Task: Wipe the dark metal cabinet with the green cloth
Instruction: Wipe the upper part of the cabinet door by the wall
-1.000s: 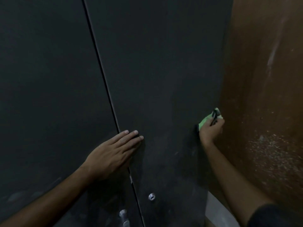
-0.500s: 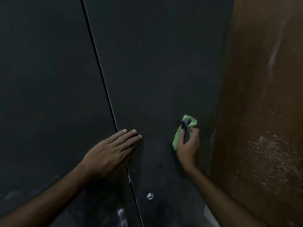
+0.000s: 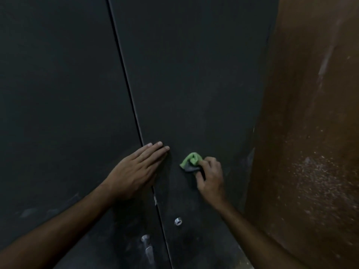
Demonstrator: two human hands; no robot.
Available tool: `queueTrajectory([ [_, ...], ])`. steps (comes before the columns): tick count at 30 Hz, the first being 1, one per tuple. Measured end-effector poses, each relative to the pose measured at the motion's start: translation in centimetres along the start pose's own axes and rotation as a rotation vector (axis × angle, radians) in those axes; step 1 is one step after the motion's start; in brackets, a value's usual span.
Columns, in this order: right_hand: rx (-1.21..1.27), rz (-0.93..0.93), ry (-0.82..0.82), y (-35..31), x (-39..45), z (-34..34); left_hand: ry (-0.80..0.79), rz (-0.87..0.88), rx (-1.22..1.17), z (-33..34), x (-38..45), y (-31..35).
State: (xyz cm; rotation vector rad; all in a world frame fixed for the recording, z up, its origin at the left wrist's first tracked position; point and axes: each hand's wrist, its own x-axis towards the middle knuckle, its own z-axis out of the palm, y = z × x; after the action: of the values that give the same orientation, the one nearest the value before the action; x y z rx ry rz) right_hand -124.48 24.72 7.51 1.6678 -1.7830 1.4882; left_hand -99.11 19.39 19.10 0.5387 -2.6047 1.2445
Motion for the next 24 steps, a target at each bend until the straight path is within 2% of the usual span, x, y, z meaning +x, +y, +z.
queueTrajectory([
  [2,0.071,0.269,0.158,0.3,2.6,-1.2,0.015,-0.048,-0.005,-0.4,-0.4,0.4],
  [4,0.129,0.392,0.314,-1.7,5.7,-1.6,0.032,-0.099,-0.006,-0.8,-1.0,1.0],
  [6,0.12,0.224,0.294,-5.0,6.3,-1.0,0.044,-0.163,-0.001,-1.5,-1.6,1.4],
  [9,-0.004,-0.172,-0.03,-6.7,1.1,0.2,0.04,-0.261,0.022,-2.3,-2.9,1.5],
  [11,-0.092,-0.283,-0.143,-4.8,-1.2,-0.6,0.027,-0.316,0.037,-2.5,-4.2,1.4],
  [12,-0.078,-0.208,-0.113,-4.0,-0.7,-1.2,0.022,-0.342,0.041,-2.5,-4.8,1.4],
  [13,-0.033,-0.053,-0.04,-3.8,0.4,-1.6,0.009,-0.366,0.043,-2.5,-5.3,1.4],
  [15,0.092,0.225,0.159,-4.9,3.6,-1.8,-0.022,-0.381,0.049,-2.4,-6.0,1.3],
  [16,0.127,0.241,0.22,-6.2,4.7,-1.4,-0.029,-0.373,0.057,-2.4,-6.1,1.2],
  [17,0.139,0.165,0.224,-7.5,5.0,-0.9,-0.035,-0.365,0.063,-2.3,-6.2,1.2],
  [18,0.126,0.041,0.156,-8.6,4.4,-0.2,-0.037,-0.362,0.067,-2.3,-6.2,1.1],
  [21,-0.008,-0.348,-0.2,-9.0,-0.9,0.7,-0.065,-0.373,0.052,-2.4,-6.2,1.0],
  [22,-0.066,-0.416,-0.276,-8.0,-1.8,0.1,-0.07,-0.376,0.041,-2.5,-6.2,1.0],
  [24,-0.108,-0.413,-0.286,-6.2,-1.0,-1.1,-0.07,-0.379,0.034,-2.6,-6.2,1.0],
])
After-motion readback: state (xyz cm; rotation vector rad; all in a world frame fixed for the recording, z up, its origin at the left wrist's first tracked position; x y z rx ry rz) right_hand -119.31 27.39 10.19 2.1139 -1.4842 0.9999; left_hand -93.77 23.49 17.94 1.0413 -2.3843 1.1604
